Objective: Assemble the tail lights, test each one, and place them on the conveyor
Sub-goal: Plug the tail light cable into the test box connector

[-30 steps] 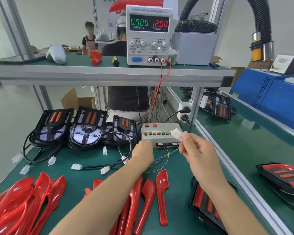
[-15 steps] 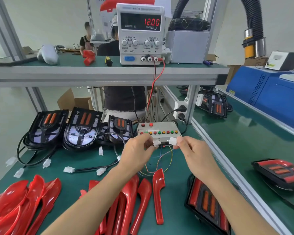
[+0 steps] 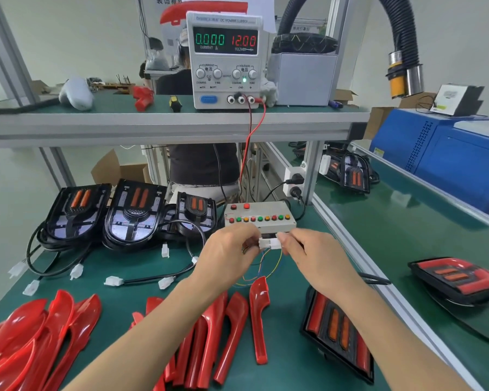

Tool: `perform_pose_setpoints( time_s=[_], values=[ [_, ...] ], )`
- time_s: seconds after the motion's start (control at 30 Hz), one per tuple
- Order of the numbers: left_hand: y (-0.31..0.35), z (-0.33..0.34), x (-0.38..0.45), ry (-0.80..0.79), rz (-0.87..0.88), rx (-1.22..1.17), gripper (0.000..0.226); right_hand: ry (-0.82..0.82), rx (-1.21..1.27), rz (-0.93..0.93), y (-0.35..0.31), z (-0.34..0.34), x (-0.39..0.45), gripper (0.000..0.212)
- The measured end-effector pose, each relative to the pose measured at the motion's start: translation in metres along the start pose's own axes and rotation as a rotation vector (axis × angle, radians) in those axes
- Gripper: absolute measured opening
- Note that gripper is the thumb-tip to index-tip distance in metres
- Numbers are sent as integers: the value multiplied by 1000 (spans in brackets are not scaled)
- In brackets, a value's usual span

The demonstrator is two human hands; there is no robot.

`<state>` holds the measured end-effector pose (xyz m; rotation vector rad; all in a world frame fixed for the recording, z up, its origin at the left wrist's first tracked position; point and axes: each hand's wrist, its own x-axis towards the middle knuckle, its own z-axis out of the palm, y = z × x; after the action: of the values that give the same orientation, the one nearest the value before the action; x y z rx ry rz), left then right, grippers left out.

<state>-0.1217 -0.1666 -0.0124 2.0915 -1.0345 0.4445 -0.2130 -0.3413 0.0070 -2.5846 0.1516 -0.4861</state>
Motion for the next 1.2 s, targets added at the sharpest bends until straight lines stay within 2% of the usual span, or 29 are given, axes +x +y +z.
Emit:
perform_pose_setpoints(
  time_s=[0.23,0.53,1.2],
  values=[
    [-2,3,0,-12,22,24,11,52,-153,-22,3,6,3,52],
    [2,7,2,-24,54,39,7,55,-165,-30,9,16,5,52],
    [-4,19,1,-18,-87,1,6,37,-261,-14,2,26,8,47]
  ],
)
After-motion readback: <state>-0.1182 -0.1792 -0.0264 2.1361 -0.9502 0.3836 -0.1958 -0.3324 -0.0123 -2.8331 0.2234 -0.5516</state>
